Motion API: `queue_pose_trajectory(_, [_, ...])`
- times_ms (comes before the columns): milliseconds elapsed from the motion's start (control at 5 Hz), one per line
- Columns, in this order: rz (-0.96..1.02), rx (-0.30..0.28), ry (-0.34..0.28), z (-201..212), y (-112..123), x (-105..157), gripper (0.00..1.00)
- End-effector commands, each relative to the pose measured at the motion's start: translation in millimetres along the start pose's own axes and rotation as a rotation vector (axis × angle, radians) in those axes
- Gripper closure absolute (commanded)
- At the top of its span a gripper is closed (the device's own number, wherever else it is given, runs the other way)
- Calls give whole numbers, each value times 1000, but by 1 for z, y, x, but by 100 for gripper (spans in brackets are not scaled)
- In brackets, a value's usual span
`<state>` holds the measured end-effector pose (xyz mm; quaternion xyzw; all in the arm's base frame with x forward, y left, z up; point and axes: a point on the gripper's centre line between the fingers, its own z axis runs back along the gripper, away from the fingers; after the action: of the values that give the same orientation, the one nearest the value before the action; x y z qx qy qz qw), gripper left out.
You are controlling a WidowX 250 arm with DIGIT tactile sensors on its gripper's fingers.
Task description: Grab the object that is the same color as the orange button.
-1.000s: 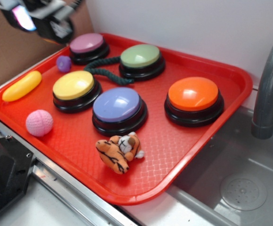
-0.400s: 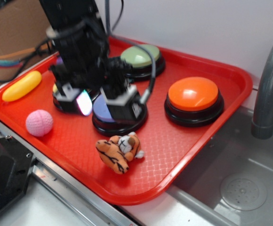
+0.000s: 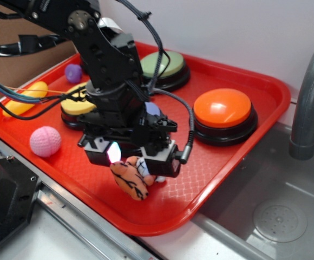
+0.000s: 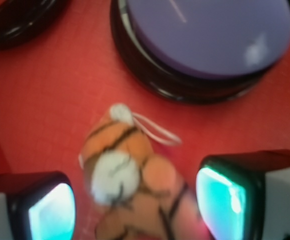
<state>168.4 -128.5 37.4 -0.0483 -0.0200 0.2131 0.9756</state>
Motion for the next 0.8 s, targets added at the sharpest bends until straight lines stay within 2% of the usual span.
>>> queue_pose_trajectory(0, [60,-15,-30,-4,-5,4,100])
queue_pose_trajectory(200, [48,-17,-36,-4,-3,6,100])
queue_pose_trajectory(400, [19,-11,-13,-6,-3,8,100])
queue_pose_trajectory(600, [-19,-7,-31,0,-5,12,100])
